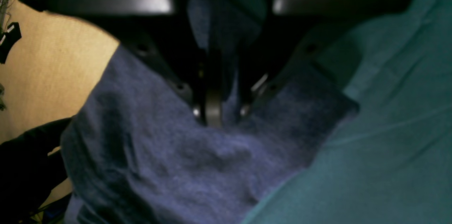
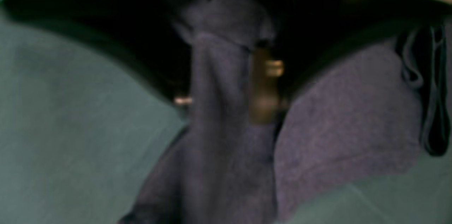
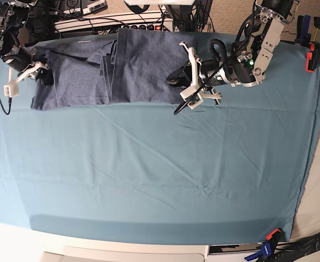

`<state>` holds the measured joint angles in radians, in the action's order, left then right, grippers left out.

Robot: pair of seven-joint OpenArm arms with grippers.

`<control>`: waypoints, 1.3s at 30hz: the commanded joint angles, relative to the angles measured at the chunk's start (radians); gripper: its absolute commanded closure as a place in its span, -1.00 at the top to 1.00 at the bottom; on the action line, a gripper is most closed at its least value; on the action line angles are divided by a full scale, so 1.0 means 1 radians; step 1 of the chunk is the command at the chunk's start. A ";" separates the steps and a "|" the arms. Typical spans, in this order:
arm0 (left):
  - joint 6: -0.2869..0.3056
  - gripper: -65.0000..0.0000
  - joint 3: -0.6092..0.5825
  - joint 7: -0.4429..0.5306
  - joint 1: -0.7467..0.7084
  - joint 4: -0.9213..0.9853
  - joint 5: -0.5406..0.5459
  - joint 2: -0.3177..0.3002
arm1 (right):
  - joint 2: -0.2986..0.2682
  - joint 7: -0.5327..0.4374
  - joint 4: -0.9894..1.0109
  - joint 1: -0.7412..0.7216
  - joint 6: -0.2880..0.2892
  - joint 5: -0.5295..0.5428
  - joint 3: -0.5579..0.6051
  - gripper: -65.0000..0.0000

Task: Fold the T-shirt properly
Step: 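Release the hem end with the left gripper and hold the strip with the right, then lift the collar end with the right gripper and fold it over the stack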

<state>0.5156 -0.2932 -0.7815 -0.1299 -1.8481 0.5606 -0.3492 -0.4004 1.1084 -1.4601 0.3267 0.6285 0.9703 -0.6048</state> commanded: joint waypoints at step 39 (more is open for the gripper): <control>0.008 -0.81 0.349 -0.042 0.011 -0.055 0.166 -0.233 | 0.409 -0.048 -0.855 0.176 -0.013 -0.163 0.323 -1.00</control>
<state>0.5205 0.0471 -0.8402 -0.1326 -1.8858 0.7086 -0.5678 0.0093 1.0916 -2.2974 0.5034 0.6102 0.7689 -0.2764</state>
